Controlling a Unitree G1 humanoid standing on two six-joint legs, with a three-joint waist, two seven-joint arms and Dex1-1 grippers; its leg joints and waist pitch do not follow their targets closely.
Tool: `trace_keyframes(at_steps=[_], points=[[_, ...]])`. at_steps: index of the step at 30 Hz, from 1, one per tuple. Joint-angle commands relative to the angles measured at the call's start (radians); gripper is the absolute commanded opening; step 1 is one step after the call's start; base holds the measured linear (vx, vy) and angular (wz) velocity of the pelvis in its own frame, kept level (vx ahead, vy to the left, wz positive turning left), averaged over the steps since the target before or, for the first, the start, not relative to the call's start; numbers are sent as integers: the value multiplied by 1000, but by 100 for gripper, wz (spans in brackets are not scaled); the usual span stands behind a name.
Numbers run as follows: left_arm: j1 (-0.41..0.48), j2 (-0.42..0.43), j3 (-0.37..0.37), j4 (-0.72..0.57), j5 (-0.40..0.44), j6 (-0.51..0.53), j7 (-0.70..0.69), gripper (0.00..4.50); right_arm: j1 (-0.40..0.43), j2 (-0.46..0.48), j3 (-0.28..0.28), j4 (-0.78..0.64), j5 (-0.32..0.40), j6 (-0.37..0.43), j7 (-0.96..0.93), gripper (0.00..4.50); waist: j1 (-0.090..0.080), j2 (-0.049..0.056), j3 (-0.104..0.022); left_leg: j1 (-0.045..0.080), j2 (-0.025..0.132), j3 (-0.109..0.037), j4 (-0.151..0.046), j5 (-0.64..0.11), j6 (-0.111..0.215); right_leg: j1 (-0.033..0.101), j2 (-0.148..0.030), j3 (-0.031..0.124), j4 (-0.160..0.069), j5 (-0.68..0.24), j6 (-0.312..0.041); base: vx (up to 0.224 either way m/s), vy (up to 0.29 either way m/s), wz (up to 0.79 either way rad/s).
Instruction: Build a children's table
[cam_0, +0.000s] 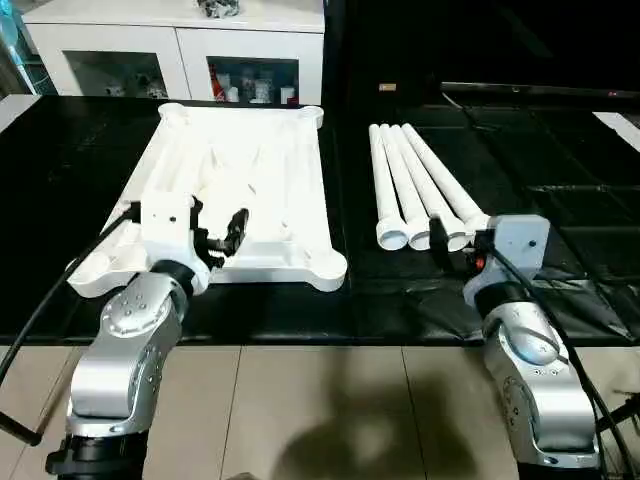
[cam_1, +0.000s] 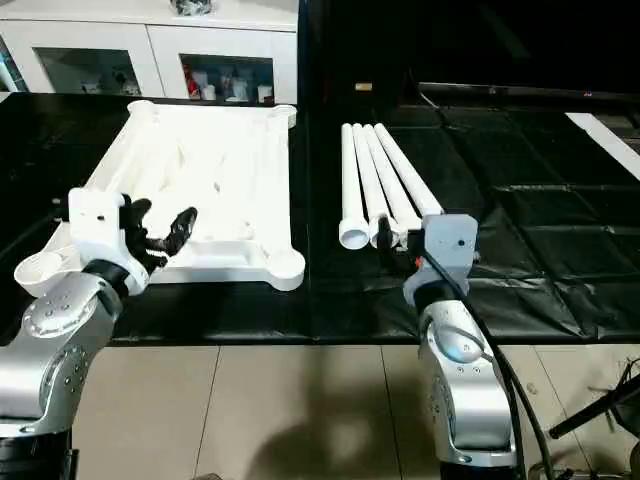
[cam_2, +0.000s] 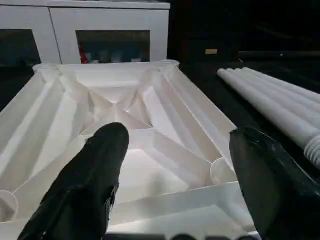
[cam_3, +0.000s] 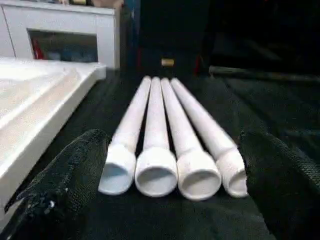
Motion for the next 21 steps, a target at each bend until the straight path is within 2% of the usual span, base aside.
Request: trace_keyframes(at_steps=[1, 4, 6, 7, 9, 10, 11, 12, 13, 14, 15, 16, 17, 18, 19, 20, 21], points=[[-7, 5, -13, -7, 11, 0, -8, 366, -2, -2, 2, -29, -3, 13, 1, 444, -2, 19, -53, 35, 57, -47, -89, -443, -90, 1, -48, 31, -89, -316, -111, 0, 0, 0], [-7, 10, -16, -4, 9, -10, -22, 366, 3, -18, 39, -38, -13, 23, 25, 444, -3, 13, -52, 35, 58, -47, -89, -442, -92, 1, -47, 31, -90, -319, -107, 0, 0, 0], [2, 9, -4, -13, -5, -7, -22, 366, 11, 8, 33, -74, 50, 69, 43, 444, -2, 12, -52, 33, 58, -46, -89, -432, -85, 1, -47, 33, -88, -309, -108, 0, 0, 0], [2, 9, -4, -13, -5, -7, -22, 366, 11, 8, 33, -74, 50, 69, 43, 444, -2, 14, -53, 33, 58, -46, -89, -430, -83, 1, -48, 33, -87, -308, -109, 0, 0, 0], [7, 11, 2, -14, -2, -13, -19, 366, 6, -23, 69, -78, -10, 82, 42, 444, -1, 11, -50, 47, 59, -48, -91, -497, -95, 3, -49, 29, -93, -399, -93, 0, 0, 0], [7, 11, 2, -14, -2, -15, -19, 366, 5, -31, 78, -78, -32, 75, 38, 444, 9, 2, -42, -10, 40, -84, -116, -537, -46, 50, -75, -11, -88, -470, -76, 0, 0, 0], [8, 11, 4, -16, -3, -14, -20, 366, 3, -30, 80, -77, -32, 73, 39, 444, -4, 10, -46, -9, 31, -95, -112, -594, -20, 56, -90, -28, -105, -581, -48, 0, 0, 0], [8, 12, 5, -18, -4, -13, -20, 366, -2, -30, 83, -75, -34, 74, 41, 444, -5, 15, -47, -5, 25, -103, -101, -601, -8, 61, -105, -38, -112, -634, -51, 11, 3, 37], [9, 12, 5, -18, -3, -14, -21, 366, -3, -33, 86, -75, -35, 76, 42, 444, -11, 15, -43, -4, 20, -110, -86, -611, 0, 78, -120, -60, -136, -723, -64, 26, -2, 51], [10, 11, 5, -17, -2, -15, -22, 366, -3, -36, 89, -75, -38, 76, 42, 444, -10, 23, -41, -8, 18, -113, -80, -612, 1, 92, -123, -71, -143, -753, -69, 26, -2, 51], [10, 11, 5, -17, -1, -16, -22, 366, -4, -36, 88, -75, -35, 77, 42, 444, -14, 28, -33, -16, 14, -119, -83, -619, -5, 111, -118, -91, -152, -769, -73, 39, -4, 50], [11, 11, 5, -17, 0, -16, -22, 366, -6, -30, 82, -74, -21, 83, 46, 444, -11, 37, -25, -27, 13, -127, -92, -641, -13, 128, -112, -110, -151, -777, -72, 56, 2, 56], [16, 12, 1, -23, 4, -16, -21, 366, -13, -4, 50, -75, 31, 110, 48, 444, -30, 44, -43, 130, 74, -137, -72, -764, -91, 38, -73, -80, -137, -579, -118, 56, 2, 56], [20, 13, 0, -25, 5, -16, -22, 366, -15, -6, 51, -74, 33, 116, 49, 444, -42, 46, -27, 113, 87, -154, -104, -818, -112, 46, -48, -79, -108, -467, -122, 65, -3, 27], [21, 14, -1, -26, 5, -16, -22, 366, -16, -7, 51, -74, 34, 119, 50, 444, -42, 50, -25, 105, 93, -161, -138, -858, -127, 60, -28, -73, -72, -333, -112, 74, 3, -3], [30, 16, -5, -32, 7, -16, -25, 366, -15, -11, 55, -72, 26, 104, 46, 444, -42, 40, -33, 117, 86, -154, -137, -817, -106, 51, -35, -60, -66, -258, -119, 74, 3, -3], [31, 16, -6, -33, 8, -16, -26, 366, -15, -10, 54, -72, 29, 106, 48, 444, -40, 40, -33, 113, 78, -147, -134, -781, -89, 55, -44, -52, -74, -246, -128, 82, -4, 3]])
